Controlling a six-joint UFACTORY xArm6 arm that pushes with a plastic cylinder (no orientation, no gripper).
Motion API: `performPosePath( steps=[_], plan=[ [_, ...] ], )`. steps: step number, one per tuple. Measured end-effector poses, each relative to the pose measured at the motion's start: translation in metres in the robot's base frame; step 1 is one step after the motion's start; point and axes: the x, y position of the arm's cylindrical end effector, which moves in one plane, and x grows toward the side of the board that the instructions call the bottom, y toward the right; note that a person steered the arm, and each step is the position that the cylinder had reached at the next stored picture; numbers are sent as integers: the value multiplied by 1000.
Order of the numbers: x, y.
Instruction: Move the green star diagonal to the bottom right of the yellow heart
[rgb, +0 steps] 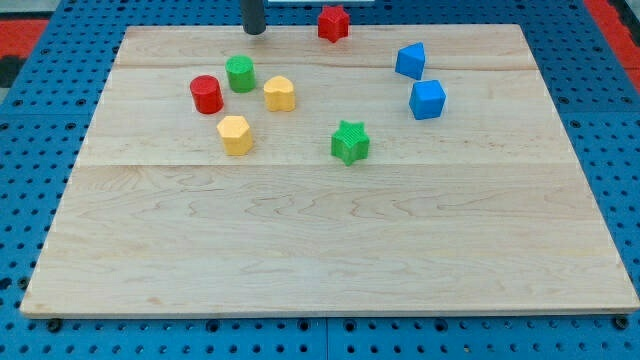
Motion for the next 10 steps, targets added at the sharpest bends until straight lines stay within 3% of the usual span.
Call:
performPosePath(
  steps=[2, 3, 4, 5, 7, 8, 9, 10],
  plan=[
    [-2, 35],
    [0, 82],
    [39, 165],
    [96, 183],
    [43, 155],
    [21, 206],
    [25, 259],
    [80, 220]
  ],
)
